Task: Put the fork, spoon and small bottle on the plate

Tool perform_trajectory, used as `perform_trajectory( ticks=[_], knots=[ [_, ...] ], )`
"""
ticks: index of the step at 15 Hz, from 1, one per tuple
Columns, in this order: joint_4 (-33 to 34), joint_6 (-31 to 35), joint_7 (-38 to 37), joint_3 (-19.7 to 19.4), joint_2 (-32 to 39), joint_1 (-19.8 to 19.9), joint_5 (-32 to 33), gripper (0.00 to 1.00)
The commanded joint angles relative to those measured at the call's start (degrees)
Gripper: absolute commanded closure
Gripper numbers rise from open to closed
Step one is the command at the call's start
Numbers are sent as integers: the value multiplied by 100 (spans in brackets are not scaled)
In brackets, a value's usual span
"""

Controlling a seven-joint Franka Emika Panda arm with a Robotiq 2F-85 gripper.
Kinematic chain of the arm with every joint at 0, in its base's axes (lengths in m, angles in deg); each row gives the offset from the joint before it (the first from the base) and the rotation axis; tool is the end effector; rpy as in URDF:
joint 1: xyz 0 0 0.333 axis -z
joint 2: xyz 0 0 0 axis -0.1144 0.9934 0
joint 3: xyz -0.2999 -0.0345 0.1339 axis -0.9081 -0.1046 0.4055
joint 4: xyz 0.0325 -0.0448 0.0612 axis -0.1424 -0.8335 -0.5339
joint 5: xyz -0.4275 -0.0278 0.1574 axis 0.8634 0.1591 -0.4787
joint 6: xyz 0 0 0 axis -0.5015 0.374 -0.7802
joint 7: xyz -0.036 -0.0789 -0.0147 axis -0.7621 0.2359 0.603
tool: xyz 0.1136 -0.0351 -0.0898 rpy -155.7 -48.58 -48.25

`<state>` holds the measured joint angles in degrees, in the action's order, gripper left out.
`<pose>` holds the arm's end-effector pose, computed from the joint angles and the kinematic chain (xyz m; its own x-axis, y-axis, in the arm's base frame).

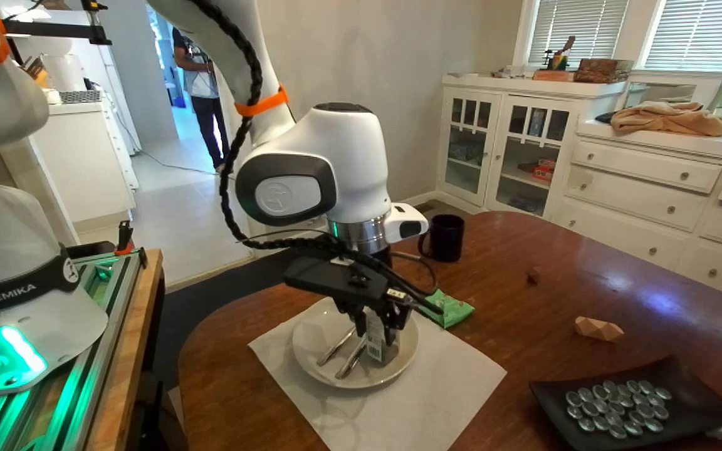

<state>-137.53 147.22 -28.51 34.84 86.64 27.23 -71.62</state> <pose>0.4717 -0.1772 0.0690 0.7613 0.6469 0.0434 0.6372 -0.7589 0.1347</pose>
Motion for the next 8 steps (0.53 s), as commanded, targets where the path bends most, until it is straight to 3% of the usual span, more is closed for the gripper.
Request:
perform_trajectory(
  ticks=[1,3,4,6,8],
  knots=[
    [-181,489,337,446,118,376,-35,75],
    [-229,591,361,583,128,503,2,75],
    [-248,618,358,652,130,572,6,38],
    [-279,643,319,740,122,665,11,17],
    [-295,651,294,783,138,717,28,2]
  ],
)
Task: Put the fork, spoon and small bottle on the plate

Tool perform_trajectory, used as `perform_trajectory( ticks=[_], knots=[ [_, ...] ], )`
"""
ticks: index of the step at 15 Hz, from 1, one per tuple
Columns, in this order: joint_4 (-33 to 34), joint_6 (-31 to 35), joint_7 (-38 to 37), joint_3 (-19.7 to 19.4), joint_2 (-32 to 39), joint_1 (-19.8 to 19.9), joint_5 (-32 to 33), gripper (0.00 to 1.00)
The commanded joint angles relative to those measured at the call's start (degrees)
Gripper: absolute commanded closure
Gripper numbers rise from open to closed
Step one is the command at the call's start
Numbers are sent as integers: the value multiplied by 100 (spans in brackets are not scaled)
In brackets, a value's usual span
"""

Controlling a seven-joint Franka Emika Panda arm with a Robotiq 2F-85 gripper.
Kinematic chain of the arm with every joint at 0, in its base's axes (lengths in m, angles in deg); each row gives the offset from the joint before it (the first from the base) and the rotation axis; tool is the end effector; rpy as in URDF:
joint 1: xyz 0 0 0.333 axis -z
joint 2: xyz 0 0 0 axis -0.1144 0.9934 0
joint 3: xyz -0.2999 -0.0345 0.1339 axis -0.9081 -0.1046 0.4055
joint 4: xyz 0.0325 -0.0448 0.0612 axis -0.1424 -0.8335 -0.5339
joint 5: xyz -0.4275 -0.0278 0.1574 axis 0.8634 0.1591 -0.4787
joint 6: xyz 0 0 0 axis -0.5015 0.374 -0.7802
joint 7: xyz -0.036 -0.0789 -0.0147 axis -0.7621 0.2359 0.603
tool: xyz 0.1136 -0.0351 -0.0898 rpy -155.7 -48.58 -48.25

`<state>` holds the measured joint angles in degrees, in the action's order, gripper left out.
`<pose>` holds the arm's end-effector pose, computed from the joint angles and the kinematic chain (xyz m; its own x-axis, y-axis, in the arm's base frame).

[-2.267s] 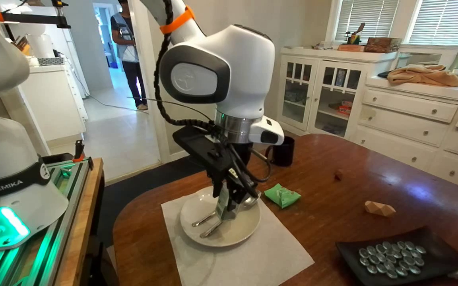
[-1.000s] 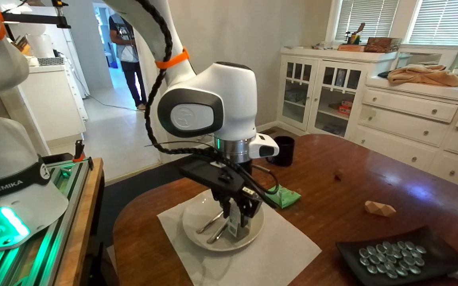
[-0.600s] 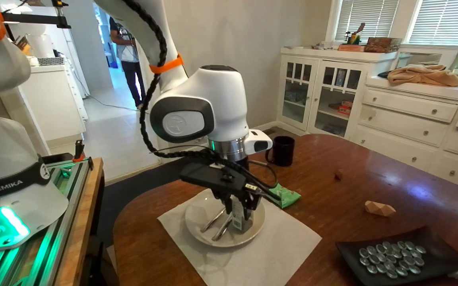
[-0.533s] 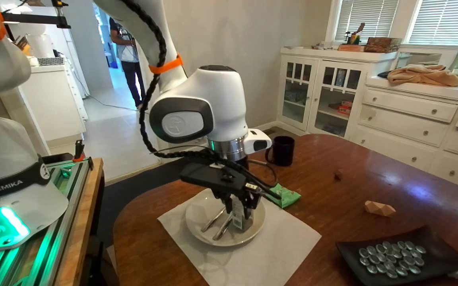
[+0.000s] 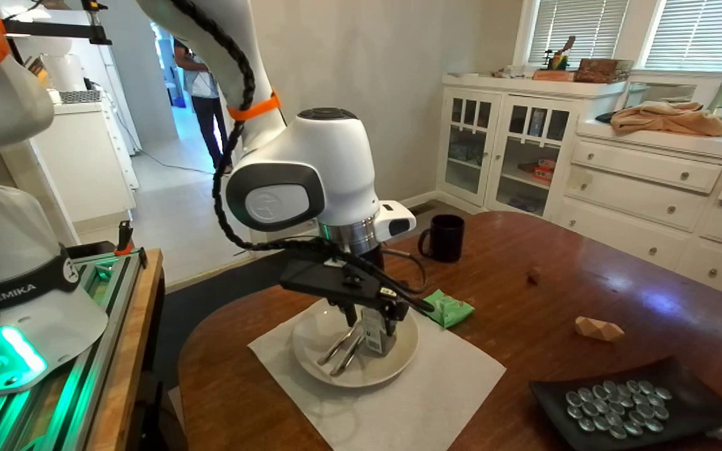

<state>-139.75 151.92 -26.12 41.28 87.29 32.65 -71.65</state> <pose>0.4659 -0.1558 0.0620 0.7224 0.6845 0.0985 0.6704 -0.7281 0.1427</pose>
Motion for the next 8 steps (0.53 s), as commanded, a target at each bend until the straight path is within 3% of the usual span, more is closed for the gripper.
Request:
perform_trajectory(
  ticks=[1,4,8],
  knots=[
    [-79,184,46,149,69,191,38,0],
    [-75,210,-36,51,36,141,59,0],
    [-174,522,-409,-652,-202,-363,211,0]
  ],
)
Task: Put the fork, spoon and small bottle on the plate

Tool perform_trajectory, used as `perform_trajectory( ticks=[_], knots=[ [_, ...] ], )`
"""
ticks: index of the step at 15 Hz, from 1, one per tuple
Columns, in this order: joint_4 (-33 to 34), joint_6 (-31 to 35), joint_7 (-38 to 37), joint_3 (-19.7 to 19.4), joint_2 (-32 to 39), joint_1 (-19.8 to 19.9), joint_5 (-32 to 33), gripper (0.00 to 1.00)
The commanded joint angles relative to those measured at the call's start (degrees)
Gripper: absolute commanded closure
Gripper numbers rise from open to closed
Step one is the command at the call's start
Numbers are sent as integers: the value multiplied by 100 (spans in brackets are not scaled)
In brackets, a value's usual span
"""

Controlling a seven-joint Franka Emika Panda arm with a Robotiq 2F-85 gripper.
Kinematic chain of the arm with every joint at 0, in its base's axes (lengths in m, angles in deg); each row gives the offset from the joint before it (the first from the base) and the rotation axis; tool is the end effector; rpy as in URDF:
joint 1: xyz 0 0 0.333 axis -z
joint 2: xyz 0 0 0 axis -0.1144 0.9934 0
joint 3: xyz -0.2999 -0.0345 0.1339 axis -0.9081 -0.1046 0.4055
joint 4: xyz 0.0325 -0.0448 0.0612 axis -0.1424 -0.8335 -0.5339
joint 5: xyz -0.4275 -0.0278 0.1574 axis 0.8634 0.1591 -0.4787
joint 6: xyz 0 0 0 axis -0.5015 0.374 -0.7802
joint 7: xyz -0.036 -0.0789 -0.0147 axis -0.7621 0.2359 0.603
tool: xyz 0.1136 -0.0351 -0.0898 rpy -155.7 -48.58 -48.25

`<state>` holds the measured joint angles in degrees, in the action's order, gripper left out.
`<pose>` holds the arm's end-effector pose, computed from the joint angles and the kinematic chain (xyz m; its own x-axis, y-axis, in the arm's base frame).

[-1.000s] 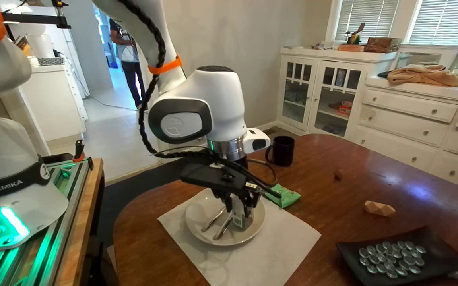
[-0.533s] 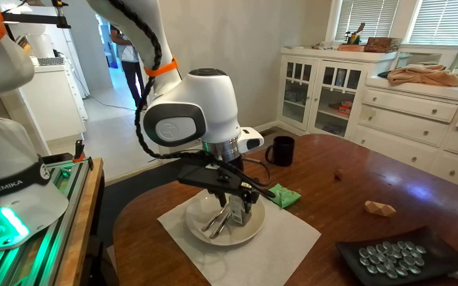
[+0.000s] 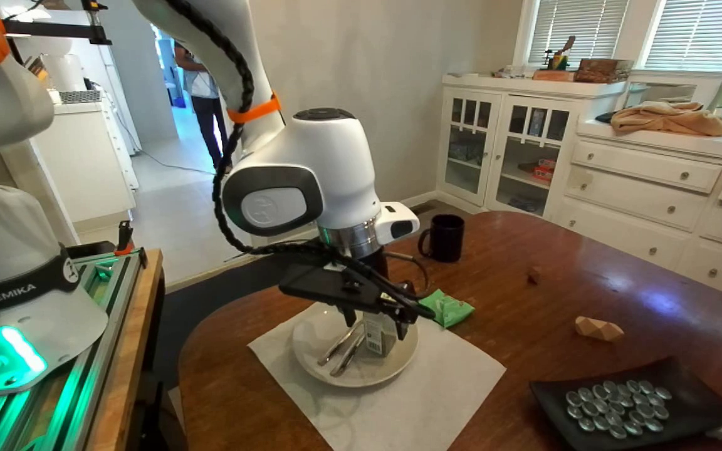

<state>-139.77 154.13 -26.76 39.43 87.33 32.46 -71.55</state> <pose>0.4647 -0.1719 0.0653 0.7432 0.6600 0.1101 0.6389 -0.7488 0.1765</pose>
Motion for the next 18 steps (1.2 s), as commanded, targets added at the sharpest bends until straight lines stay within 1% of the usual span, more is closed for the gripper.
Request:
perform_trajectory(
  ticks=[1,2,3,4,6,7,9,10,12,13,16,17,18],
  knots=[
    [-215,414,-408,-469,-258,-312,164,0],
    [-273,525,-468,-374,-323,-205,132,0],
    [-344,597,-528,-139,-391,14,98,0],
    [-451,631,-380,279,-487,338,-187,0],
    [-597,494,-473,1267,-624,1150,-364,0],
    [-632,470,-614,1694,-573,1400,-479,0],
    [-614,553,-864,2613,-340,2120,-677,0],
    [-586,551,-995,3080,-227,2536,-748,0],
    [-632,454,-1280,3994,-322,3414,-1023,0],
    [-678,415,-1396,4431,-509,3813,-1269,0],
    [-746,540,-1849,5754,-808,5145,-1702,0],
    [-780,440,-2015,6150,-1060,5558,-1853,0],
    [-791,218,-2232,6386,-1452,5798,-2020,0]
  ],
)
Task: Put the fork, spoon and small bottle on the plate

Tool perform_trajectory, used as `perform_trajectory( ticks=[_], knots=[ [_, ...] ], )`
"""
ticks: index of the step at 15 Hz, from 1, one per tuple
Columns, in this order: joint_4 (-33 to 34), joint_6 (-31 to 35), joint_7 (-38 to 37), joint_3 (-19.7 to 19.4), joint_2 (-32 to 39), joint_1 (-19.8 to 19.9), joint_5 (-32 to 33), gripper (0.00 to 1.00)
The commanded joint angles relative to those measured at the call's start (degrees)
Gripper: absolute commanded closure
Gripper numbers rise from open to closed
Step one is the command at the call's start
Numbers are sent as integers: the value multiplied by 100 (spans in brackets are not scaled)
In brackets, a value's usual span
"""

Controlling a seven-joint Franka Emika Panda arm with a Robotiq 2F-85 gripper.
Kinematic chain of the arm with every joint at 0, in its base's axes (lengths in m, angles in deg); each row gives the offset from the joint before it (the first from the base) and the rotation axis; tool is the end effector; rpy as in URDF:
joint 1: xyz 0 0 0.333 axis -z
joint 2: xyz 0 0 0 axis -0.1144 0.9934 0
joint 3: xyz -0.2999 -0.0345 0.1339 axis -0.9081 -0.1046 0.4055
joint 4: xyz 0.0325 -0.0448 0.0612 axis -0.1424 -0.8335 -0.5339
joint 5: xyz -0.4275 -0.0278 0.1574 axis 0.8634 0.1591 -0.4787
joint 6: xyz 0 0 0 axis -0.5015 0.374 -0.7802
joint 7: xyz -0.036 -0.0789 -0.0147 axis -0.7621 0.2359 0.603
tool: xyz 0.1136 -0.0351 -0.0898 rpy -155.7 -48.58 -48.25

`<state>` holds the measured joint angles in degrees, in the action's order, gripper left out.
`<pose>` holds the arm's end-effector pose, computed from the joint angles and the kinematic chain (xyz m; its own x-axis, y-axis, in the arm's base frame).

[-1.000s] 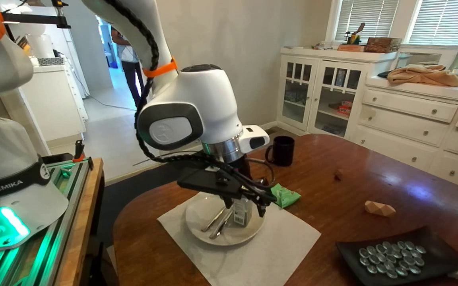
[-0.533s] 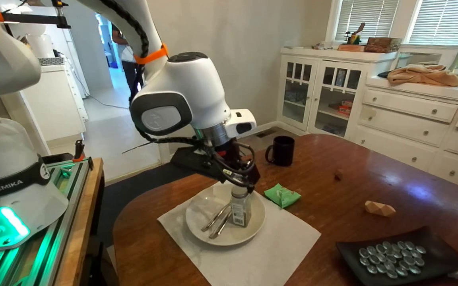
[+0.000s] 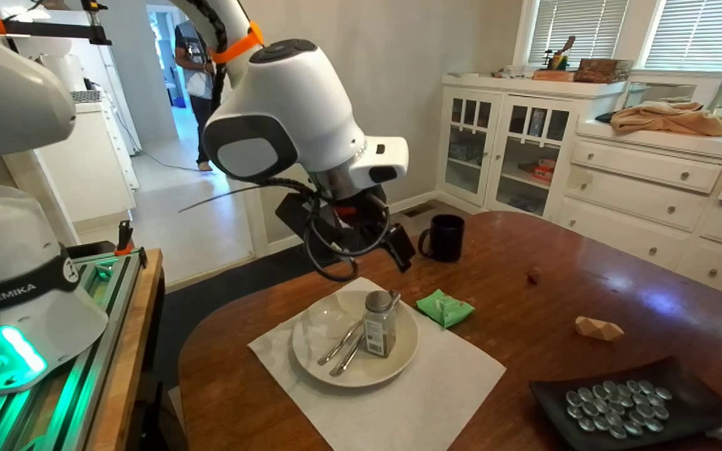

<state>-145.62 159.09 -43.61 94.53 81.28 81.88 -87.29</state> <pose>0.4882 -0.1247 0.1587 0.8743 0.1711 0.4543 0.1817 -0.9831 0.0206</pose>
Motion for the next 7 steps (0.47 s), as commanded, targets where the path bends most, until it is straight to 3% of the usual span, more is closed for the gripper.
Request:
perform_trajectory(
  ticks=[1,4,5,7],
  knots=[
    [-175,-628,-705,1085,-1249,1103,-589,0],
    [126,-1981,-406,1384,-1807,1695,-703,0],
    [72,-1277,-406,1154,-1152,1425,-478,0],
    [141,-1740,-406,1237,-1508,1603,-522,0]
  ],
)
